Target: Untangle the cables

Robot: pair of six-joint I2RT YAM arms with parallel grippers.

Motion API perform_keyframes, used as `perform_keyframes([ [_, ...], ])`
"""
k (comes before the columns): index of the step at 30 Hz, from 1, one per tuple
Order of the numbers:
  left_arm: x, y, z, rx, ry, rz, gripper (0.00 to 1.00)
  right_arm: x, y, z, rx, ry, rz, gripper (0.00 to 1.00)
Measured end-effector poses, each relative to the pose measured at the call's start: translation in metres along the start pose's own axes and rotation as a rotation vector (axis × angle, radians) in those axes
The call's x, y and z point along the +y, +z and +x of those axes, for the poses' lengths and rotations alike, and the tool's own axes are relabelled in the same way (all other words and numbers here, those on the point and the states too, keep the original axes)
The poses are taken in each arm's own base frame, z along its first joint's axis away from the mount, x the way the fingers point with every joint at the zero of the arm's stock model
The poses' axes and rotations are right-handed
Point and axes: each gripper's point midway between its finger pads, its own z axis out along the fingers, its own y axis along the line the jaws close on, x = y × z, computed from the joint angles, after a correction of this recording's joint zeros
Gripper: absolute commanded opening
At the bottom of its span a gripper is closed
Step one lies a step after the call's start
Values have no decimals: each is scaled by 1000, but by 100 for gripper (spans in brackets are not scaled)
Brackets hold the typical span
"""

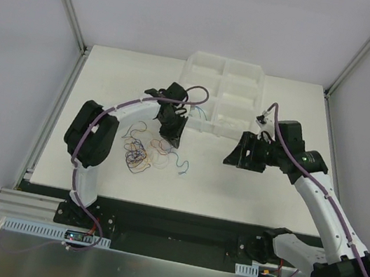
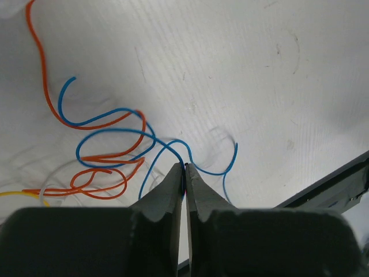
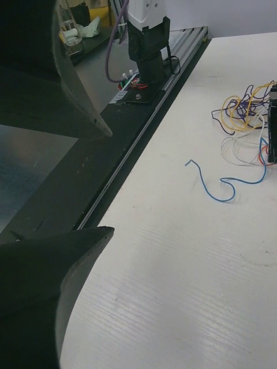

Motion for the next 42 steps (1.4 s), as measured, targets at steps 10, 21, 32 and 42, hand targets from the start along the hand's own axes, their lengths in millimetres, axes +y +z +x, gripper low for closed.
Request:
perform_keyframes([
  [10, -43, -46, -2, -64, -42, 148, 0, -1, 19, 11, 31, 86, -63, 75],
  [21, -127, -162, 5, -196, 17, 486, 0, 31, 68, -35, 38, 211, -252, 77],
  [32, -153, -201, 8, -206, -5, 589, 0, 97, 122, -47, 112, 190, -334, 71],
  [42, -180, -254, -1, -290, 20, 663, 0, 41, 208, -12, 237, 314, -95, 58],
])
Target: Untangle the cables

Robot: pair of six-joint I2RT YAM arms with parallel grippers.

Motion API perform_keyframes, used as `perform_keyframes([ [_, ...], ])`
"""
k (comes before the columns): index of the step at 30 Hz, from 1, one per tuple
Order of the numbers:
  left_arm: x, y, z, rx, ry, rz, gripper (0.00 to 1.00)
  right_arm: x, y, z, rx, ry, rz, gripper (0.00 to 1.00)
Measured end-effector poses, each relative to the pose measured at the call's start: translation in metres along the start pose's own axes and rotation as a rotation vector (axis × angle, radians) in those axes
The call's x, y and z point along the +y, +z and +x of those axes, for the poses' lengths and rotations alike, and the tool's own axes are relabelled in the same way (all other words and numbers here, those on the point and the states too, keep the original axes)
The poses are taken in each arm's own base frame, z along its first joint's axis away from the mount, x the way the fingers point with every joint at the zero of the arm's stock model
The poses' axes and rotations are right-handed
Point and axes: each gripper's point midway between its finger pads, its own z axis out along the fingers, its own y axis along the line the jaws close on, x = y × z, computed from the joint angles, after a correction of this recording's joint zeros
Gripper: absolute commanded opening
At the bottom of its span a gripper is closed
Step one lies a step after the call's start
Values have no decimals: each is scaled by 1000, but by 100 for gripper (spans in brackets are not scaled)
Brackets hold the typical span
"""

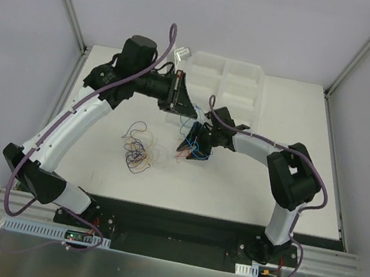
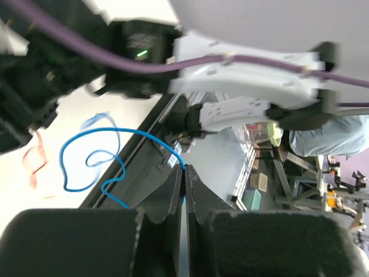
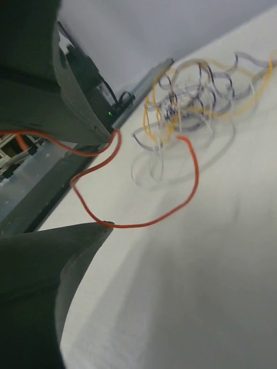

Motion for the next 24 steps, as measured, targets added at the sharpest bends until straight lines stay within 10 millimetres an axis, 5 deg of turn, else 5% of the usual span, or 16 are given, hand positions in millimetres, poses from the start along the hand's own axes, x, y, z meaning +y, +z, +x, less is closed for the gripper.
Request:
perform_keyframes([
  [2, -22, -10, -13, -47, 51, 25, 0, -27, 10, 1, 18, 4, 73, 58],
  [9, -106, -78, -44, -366, 384, 59, 0, -67, 1, 3, 18, -43, 226, 64],
  [14, -138, -117, -45, -530, 486, 64, 0, -63, -29, 4, 12, -102, 230, 78],
  [18, -124, -105, -53, -526, 453, 42, 0, -28, -74, 6, -55, -222, 161, 87],
  [24, -55, -48, -66, -405, 245, -55, 0, 3, -147, 11, -188, -347, 95, 88],
])
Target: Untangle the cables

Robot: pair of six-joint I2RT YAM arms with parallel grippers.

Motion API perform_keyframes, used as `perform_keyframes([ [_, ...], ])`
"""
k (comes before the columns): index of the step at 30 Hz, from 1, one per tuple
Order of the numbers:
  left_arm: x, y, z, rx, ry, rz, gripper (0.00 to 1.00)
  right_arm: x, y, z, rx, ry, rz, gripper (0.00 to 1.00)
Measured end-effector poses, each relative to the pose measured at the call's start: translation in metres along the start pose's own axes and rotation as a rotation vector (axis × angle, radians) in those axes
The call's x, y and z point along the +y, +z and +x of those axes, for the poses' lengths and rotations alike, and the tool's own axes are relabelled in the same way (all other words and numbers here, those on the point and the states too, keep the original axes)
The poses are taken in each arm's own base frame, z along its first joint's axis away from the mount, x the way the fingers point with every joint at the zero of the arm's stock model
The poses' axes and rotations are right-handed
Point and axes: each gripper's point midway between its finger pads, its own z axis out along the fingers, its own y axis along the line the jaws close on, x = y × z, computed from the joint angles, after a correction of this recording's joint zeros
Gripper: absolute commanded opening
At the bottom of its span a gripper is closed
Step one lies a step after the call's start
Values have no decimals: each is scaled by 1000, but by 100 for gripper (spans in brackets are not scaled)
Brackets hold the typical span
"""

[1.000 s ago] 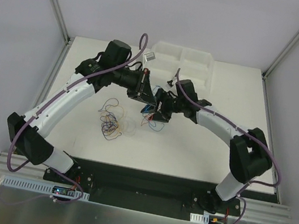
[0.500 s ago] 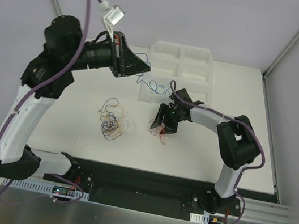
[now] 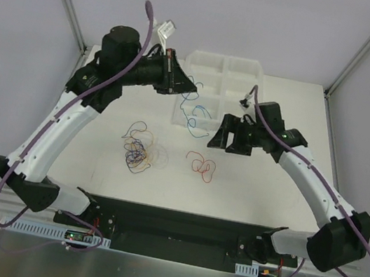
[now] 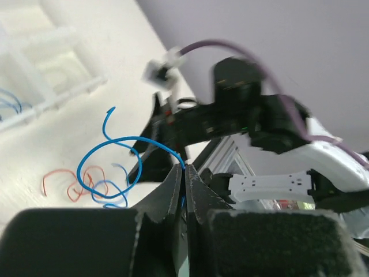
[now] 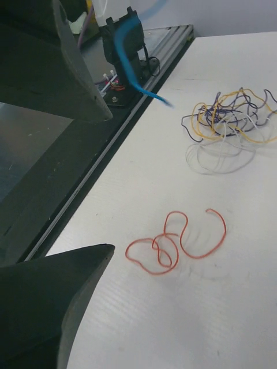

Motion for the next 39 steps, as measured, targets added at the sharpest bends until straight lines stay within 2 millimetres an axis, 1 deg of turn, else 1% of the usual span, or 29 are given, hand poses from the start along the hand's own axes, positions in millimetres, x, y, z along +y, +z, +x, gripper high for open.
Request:
perform_keyframes([
  [2, 22, 18, 14, 58, -97, -36, 0, -9, -20, -5, -37, 2, 20, 88],
  [5, 42, 39, 35, 157, -229, -46, 0, -18, -43, -9, -65, -7, 50, 88],
  [9, 61, 61, 62, 288, -375, -39, 0, -7, -64, -13, -72, -76, 40, 89],
  [12, 68, 73, 78, 359, -440, -32, 0, 7, -76, -21, -95, -142, 4, 90],
  [14, 66, 78, 86, 401, -466, -17, 0, 15, -82, -22, -111, -172, -26, 91],
  [17, 56, 78, 94, 445, -483, 19, 0, 29, -90, -23, -137, -204, -86, 91],
  [22, 37, 75, 105, 508, -495, 80, 0, 65, -110, -35, -237, -288, -236, 92],
  [25, 28, 72, 109, 539, -499, 113, 0, 81, -115, -38, -264, -321, -306, 91],
  [28, 22, 70, 112, 561, -504, 136, 0, 93, -113, -34, -256, -347, -364, 91],
  [32, 22, 65, 118, 575, -516, 140, 0, 108, -105, -23, -230, -379, -431, 91],
  [35, 20, 58, 121, 585, -522, 147, 0, 113, -101, -19, -222, -396, -457, 92],
  [39, 12, 51, 118, 579, -517, 163, 0, 121, -98, -20, -240, -433, -487, 92],
])
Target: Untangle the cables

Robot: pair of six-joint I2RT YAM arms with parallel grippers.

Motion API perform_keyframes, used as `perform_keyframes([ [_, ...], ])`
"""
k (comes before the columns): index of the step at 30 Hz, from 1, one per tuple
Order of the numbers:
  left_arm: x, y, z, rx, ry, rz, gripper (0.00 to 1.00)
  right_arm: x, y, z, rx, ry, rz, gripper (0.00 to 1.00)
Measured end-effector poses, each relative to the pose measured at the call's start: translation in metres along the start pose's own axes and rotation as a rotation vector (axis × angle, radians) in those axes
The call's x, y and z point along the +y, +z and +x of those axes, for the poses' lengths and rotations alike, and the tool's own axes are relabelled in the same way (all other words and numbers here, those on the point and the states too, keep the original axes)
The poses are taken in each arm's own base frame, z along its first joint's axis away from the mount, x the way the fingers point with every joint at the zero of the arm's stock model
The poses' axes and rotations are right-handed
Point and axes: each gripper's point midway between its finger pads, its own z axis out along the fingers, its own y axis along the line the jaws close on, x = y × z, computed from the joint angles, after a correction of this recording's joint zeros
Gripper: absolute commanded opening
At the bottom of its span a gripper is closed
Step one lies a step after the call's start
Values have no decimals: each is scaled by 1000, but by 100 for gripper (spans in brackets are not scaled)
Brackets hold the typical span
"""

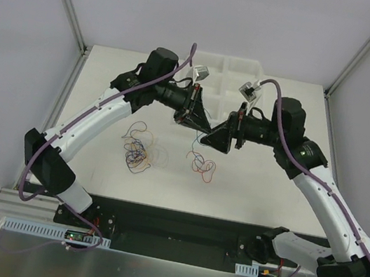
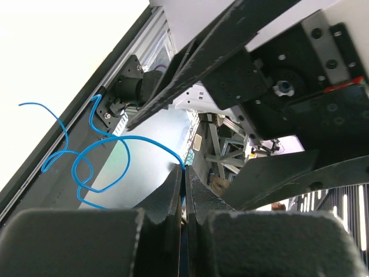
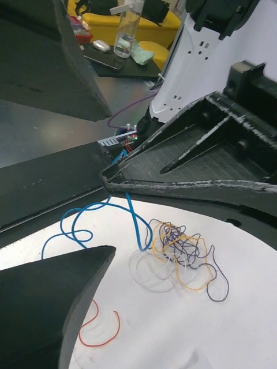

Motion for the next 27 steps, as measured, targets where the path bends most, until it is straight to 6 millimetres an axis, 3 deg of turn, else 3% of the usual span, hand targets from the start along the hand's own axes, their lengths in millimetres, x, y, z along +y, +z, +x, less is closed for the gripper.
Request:
perform_keyframes([
  [10, -25, -12, 5, -37, -33, 38, 0, -1, 29, 37, 50, -80, 21, 91],
  [15, -28, -12, 4, -46, -72, 50, 0, -3, 36, 37, 34, -149, 72, 84],
  [17, -27, -11, 3, -50, -93, 49, 0, -2, 39, 37, 26, -173, 86, 74],
  [19, -24, -9, 2, -59, -118, 42, 0, 0, 41, 37, 23, -190, 95, 54],
  [22, -20, -8, -3, -83, -139, 31, 0, 1, 44, 37, 17, -200, 109, 6],
  [24, -18, -8, -6, -109, -150, 19, 0, 0, 44, 36, 10, -199, 120, 0],
  [25, -17, -9, -7, -123, -153, 15, 7, -2, 43, 37, 6, -180, 132, 0],
  [27, -15, -13, -11, -170, -154, 0, 35, -4, 44, 38, -7, -150, 139, 0],
])
